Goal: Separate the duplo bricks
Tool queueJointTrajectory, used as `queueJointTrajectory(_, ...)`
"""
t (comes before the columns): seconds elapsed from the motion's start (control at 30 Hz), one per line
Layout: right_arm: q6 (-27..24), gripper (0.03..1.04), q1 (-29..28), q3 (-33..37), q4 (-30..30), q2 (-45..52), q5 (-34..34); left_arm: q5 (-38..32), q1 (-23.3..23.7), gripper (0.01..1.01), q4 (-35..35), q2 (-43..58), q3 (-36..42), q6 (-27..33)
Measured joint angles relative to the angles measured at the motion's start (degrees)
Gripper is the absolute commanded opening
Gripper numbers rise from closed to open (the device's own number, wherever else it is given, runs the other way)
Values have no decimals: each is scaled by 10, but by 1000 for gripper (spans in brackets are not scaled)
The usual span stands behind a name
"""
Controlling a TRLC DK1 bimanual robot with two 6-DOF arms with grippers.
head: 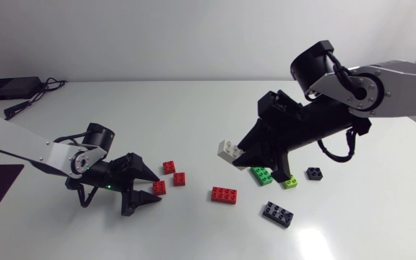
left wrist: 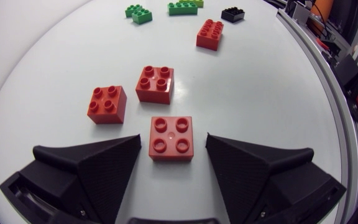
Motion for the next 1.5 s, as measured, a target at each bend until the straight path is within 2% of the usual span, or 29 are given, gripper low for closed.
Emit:
queueJointTrajectory(0.33,0,316,2,-13,14,9,4,-6,36,790,-36,-43,0,1)
queueJointTrajectory(0.6,0,316,2,-22,22,12,4,-28,36,423,-50,-46,1,12)
queueJointTrajectory(0.63,0,316,2,-25,26,13,4,-32,33,405,-49,-46,1,12)
queueJointTrajectory(1.07,0,316,2,-31,30,14,4,-51,-25,405,-39,-16,30,6)
queueJointTrajectory(1.4,0,316,2,-40,40,16,20,-55,-23,415,-33,-15,55,-7)
queueJointTrajectory(1.43,0,316,2,-39,46,19,26,-56,-19,446,-35,-22,55,-7)
queueJointTrajectory(1.5,0,316,2,-38,49,33,39,-56,-5,598,-40,-46,54,-7)
